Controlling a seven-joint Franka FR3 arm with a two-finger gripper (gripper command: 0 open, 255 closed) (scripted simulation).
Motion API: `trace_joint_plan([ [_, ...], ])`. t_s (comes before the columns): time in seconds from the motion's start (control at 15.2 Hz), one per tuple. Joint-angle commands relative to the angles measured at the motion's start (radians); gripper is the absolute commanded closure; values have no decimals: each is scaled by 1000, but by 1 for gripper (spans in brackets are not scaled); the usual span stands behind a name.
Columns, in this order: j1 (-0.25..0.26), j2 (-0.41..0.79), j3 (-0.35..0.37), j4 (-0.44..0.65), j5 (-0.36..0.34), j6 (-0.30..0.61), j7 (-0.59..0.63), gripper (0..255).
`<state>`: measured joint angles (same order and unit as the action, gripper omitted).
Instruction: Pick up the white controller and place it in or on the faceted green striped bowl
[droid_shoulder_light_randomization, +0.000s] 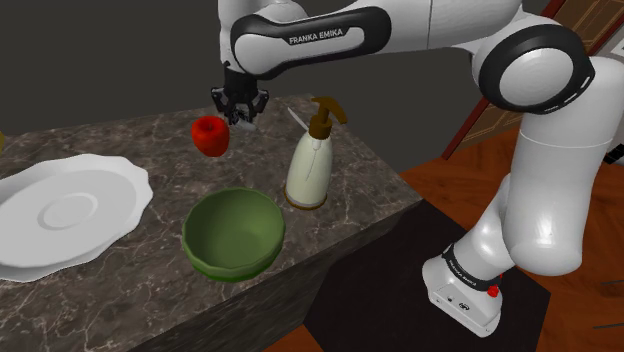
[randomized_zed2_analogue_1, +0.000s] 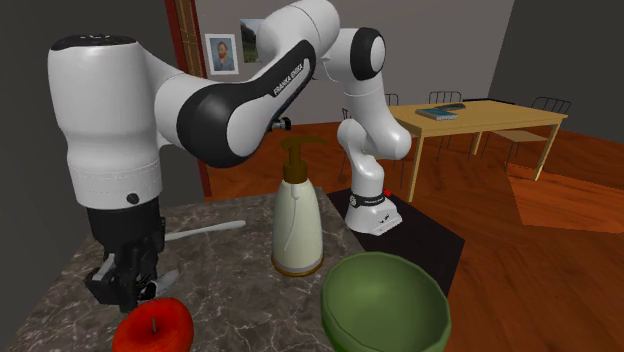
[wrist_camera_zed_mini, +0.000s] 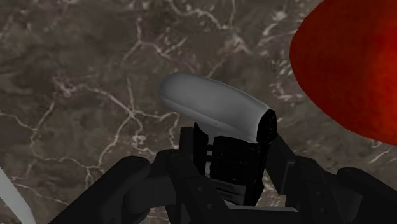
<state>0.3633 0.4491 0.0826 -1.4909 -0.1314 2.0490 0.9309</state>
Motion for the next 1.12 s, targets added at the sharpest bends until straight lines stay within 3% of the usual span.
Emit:
trace_joint_plan([
  [0.0, 0, -6, 1, 18, 2, -24, -3, 255],
  [1.06, 5, -15, 4, 219, 10, -234, -23, 255],
])
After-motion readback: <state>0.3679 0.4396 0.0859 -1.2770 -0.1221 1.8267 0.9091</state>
